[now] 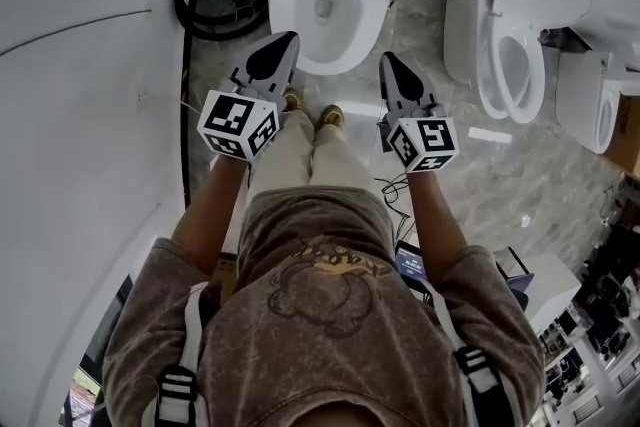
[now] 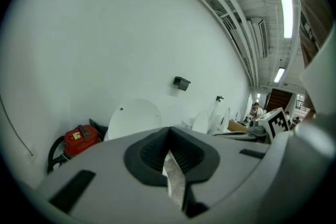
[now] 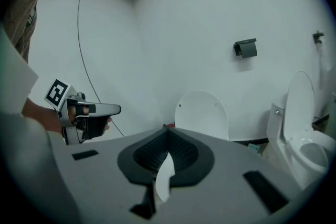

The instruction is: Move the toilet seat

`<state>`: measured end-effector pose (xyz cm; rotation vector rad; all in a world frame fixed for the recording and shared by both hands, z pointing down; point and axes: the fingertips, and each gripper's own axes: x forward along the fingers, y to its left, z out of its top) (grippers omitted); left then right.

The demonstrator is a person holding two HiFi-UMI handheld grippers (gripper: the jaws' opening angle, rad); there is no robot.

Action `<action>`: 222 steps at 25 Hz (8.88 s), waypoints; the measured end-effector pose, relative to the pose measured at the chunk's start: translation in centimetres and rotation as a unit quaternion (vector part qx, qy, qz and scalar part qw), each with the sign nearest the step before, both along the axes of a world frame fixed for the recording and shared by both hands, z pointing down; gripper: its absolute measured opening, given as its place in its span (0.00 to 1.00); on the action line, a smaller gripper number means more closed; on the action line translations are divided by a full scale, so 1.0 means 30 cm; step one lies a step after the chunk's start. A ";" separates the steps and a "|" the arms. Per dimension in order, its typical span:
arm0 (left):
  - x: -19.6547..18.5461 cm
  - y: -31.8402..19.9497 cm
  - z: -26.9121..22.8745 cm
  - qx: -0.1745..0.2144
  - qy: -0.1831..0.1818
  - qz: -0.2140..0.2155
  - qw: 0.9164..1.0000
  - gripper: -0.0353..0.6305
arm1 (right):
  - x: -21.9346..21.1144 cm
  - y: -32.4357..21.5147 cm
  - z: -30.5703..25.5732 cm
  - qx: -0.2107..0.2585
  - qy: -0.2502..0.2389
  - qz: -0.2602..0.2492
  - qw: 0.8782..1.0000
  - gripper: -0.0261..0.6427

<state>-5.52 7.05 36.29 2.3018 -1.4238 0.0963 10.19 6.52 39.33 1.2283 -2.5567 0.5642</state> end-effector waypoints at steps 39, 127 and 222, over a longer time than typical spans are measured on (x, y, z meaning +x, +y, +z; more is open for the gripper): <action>0.010 -0.044 0.651 -0.068 -0.001 -0.004 0.998 0.07 | -0.053 -0.055 0.606 -0.048 0.029 -0.015 0.998 0.04; 0.066 0.207 1.592 -0.359 0.038 0.042 0.932 0.62 | -0.063 0.190 1.486 -0.335 -0.001 0.024 0.942 0.60; 0.008 -0.114 0.739 -0.306 0.092 0.048 0.946 0.44 | -0.061 -0.142 0.648 -0.296 -0.072 0.090 0.948 0.53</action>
